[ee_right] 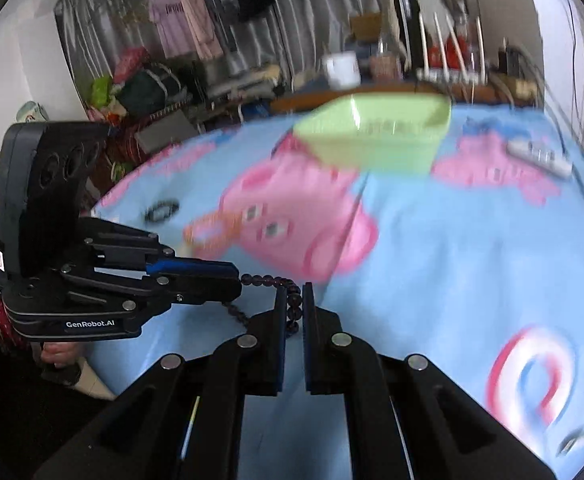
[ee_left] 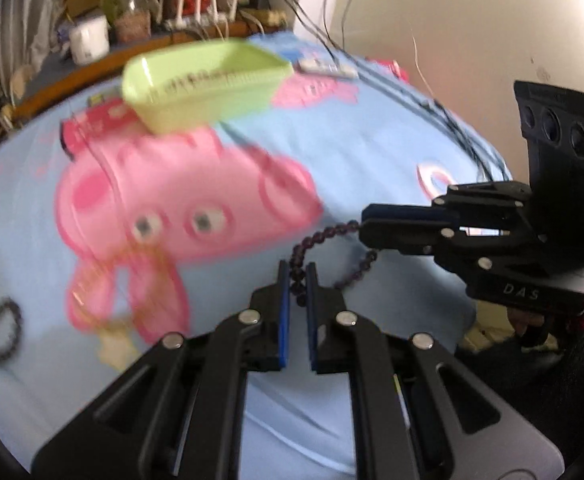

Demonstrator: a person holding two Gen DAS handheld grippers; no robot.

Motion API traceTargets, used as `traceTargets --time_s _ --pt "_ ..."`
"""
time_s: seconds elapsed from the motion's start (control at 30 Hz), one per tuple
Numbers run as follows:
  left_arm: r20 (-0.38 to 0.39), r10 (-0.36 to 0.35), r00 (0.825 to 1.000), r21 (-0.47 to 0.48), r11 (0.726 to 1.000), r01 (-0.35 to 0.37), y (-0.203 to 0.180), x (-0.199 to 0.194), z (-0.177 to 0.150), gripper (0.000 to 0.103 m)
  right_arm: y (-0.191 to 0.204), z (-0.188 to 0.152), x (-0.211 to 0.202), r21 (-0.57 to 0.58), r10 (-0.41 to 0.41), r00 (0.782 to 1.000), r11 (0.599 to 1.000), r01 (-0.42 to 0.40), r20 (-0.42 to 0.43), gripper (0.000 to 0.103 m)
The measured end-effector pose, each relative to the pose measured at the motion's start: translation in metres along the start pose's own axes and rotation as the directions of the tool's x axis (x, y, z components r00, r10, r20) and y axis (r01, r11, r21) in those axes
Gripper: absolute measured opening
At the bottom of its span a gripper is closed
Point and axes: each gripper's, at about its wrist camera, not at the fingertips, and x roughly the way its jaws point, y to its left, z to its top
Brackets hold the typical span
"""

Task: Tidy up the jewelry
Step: 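Carry the dark purple bracelet into the green basket and open both grippers, then move both grippers back over the gold bead bracelet on the sheet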

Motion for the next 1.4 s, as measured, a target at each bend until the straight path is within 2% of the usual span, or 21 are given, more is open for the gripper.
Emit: traceTargets --time_s 0.13,0.3,0.43,0.6,0.63,0.67,0.7,0.73,0.77,0.83,0.87,0.97,1.4 --pt "0.09 0.025 0.996 -0.002 1.0 -0.025 0.013 -0.014 0.042 0.007 -0.008 0.044 -0.007 -0.041 -0.013 0.993 0.999 0.018 0.118 0.0" --pt "0.184 0.076 0.98 -0.039 0.997 -0.07 0.04 -0.018 0.102 0.007 -0.028 0.095 0.0 -0.068 -0.04 0.974 0.996 0.056 0.223 0.0" --pt "0.224 0.111 0.968 -0.066 0.993 -0.098 0.06 -0.008 0.142 0.007 -0.059 0.132 0.017 -0.01 -0.053 0.963 0.998 0.058 0.263 0.0" --pt "0.222 0.171 0.96 -0.105 0.983 -0.151 0.08 0.026 0.171 0.008 -0.091 0.154 0.049 0.066 -0.066 0.963 0.997 0.051 0.263 0.0" --pt "0.217 0.188 0.958 -0.112 0.98 -0.167 0.085 0.037 0.175 0.019 -0.098 0.156 0.063 0.078 -0.082 0.965 0.995 0.065 0.248 0.0" --pt "0.208 0.223 0.952 -0.122 0.972 -0.201 0.09 0.049 0.177 0.037 -0.103 0.158 0.076 0.085 -0.105 0.968 0.993 0.087 0.228 0.0" --pt "0.197 0.256 0.946 -0.135 0.963 -0.232 0.094 0.058 0.178 0.039 -0.109 0.158 0.087 0.101 -0.135 0.969 0.988 0.115 0.209 0.0" --pt "0.166 0.292 0.942 -0.156 0.951 -0.267 0.101 0.069 0.177 0.038 -0.116 0.158 0.097 0.126 -0.163 0.968 0.982 0.141 0.189 0.0" --pt "0.145 0.3 0.943 -0.169 0.947 -0.275 0.104 0.074 0.177 0.038 -0.125 0.155 0.103 0.169 -0.177 0.97 0.974 0.149 0.168 0.0" --pt "0.144 0.268 0.953 -0.21 0.949 -0.235 0.11 0.071 0.169 0.038 -0.132 0.146 0.096 0.249 -0.145 0.971 0.964 0.096 0.188 0.0" --pt "0.159 0.266 0.951 -0.215 0.949 -0.23 0.11 0.067 0.165 0.038 -0.132 0.143 0.087 0.268 -0.135 0.967 0.961 0.075 0.214 0.0" --pt "0.172 0.327 0.929 -0.218 0.933 -0.287 0.106 0.054 0.152 0.038 -0.122 0.135 0.066 0.262 -0.143 0.955 0.962 0.073 0.26 0.0" --pt "0.178 0.405 0.897 -0.229 0.903 -0.362 0.074 0.025 0.11 0.038 -0.062 0.091 0.047 0.224 -0.152 0.966 0.969 0.104 0.207 0.0"
